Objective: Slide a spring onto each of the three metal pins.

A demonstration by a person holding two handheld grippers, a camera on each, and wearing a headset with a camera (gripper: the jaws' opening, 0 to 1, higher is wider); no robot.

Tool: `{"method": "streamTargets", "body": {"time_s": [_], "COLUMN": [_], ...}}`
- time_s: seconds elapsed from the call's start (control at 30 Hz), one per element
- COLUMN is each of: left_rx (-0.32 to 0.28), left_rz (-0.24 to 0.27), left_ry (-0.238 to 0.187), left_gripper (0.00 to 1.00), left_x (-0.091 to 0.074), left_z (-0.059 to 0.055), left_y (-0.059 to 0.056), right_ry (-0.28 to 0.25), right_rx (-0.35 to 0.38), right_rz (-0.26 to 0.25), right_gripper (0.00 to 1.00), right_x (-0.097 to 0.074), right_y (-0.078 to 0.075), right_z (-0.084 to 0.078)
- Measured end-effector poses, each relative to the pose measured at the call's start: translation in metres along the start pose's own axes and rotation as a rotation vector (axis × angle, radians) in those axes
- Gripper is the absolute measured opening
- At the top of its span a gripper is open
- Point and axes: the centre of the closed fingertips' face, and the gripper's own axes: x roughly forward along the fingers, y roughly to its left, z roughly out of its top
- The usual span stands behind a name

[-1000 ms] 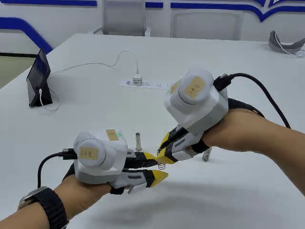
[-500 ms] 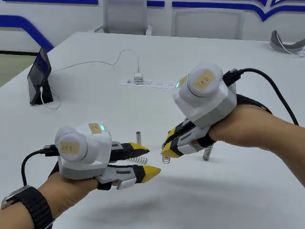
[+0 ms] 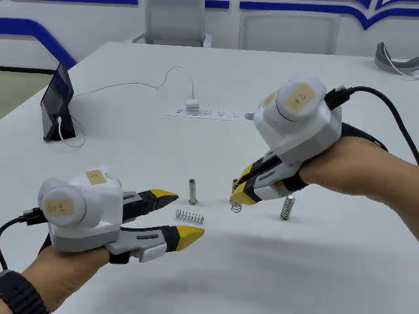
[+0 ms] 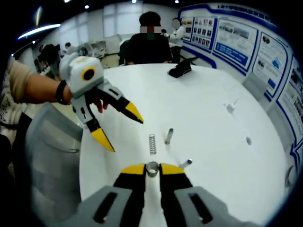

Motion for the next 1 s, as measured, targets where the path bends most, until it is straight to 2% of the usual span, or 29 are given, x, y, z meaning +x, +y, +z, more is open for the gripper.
{"method": "streamTargets", "body": {"time_s": [0.37, 0.73, 1.0], "left_rx": [-0.017, -0.036, -0.038], "left_rz": [0.044, 0.053, 0.058], "left_ry": [0.007, -0.014, -0.021], "left_gripper": [0.56, 0.58, 0.58], "left_x": [-0.015, -0.010, -0.009], "left_z": [-0.010, -0.007, -0.006], "left_y": [-0.003, -0.007, -0.007], "right_ry": [-0.029, -0.068, -0.093], "right_rx": [0.023, 0.055, 0.104], "right_rz": [-0.033, -0.092, -0.130], "right_gripper": [0.12, 0.12, 0.12], "right_x": [-0.004, -0.007, 0.002], "right_y": [-0.015, -0.040, -0.062], "right_z": [0.002, 0.010, 0.010]}}
